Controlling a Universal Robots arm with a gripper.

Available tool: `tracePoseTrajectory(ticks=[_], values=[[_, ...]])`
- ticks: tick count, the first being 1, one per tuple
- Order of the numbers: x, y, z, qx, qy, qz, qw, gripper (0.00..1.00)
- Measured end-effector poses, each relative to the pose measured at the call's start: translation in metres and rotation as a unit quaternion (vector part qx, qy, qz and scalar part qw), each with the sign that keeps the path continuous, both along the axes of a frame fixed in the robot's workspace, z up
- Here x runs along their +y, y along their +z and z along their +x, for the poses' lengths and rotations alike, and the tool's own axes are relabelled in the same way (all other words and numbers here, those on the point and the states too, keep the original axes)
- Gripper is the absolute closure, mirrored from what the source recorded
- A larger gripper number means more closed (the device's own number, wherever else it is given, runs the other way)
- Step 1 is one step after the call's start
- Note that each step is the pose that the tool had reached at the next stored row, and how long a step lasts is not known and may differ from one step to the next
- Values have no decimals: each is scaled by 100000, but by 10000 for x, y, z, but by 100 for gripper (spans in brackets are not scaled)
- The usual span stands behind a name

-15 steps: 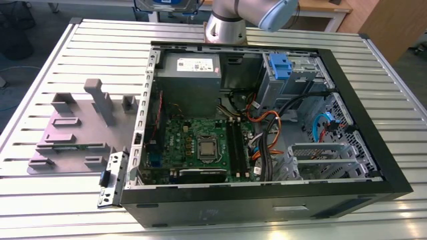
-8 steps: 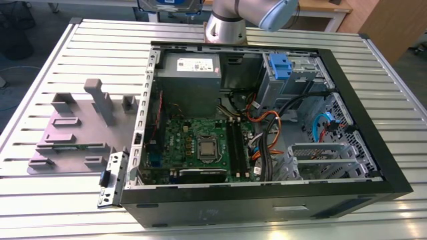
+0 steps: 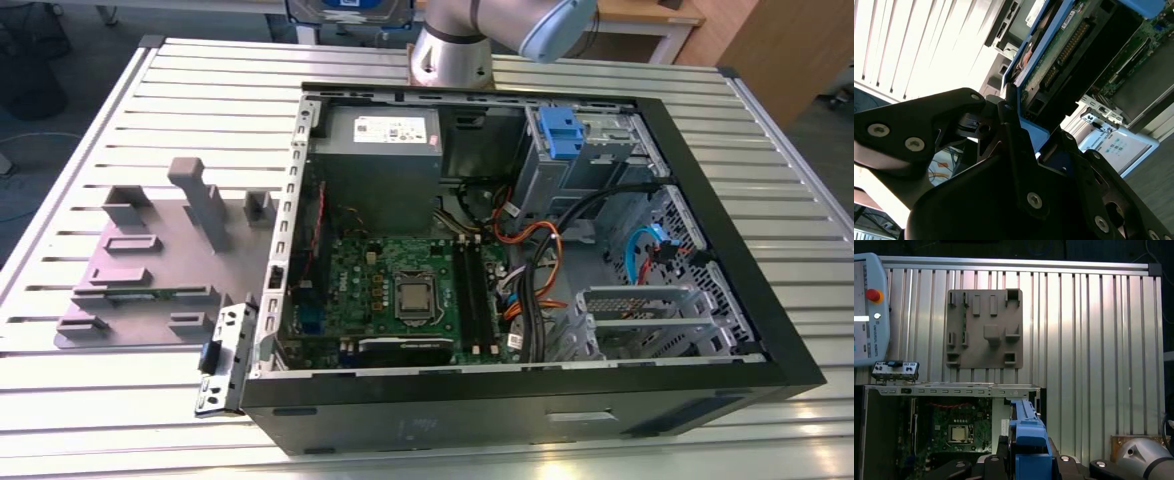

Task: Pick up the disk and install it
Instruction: 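Pick up the disk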

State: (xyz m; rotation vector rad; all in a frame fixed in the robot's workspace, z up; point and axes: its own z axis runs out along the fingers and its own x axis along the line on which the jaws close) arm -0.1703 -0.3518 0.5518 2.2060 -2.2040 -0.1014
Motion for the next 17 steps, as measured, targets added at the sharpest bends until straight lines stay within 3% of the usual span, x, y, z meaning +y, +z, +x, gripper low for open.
tracePoseTrajectory(ticks=[17], values=[[0,0,141,65,0,-2,100000,63]])
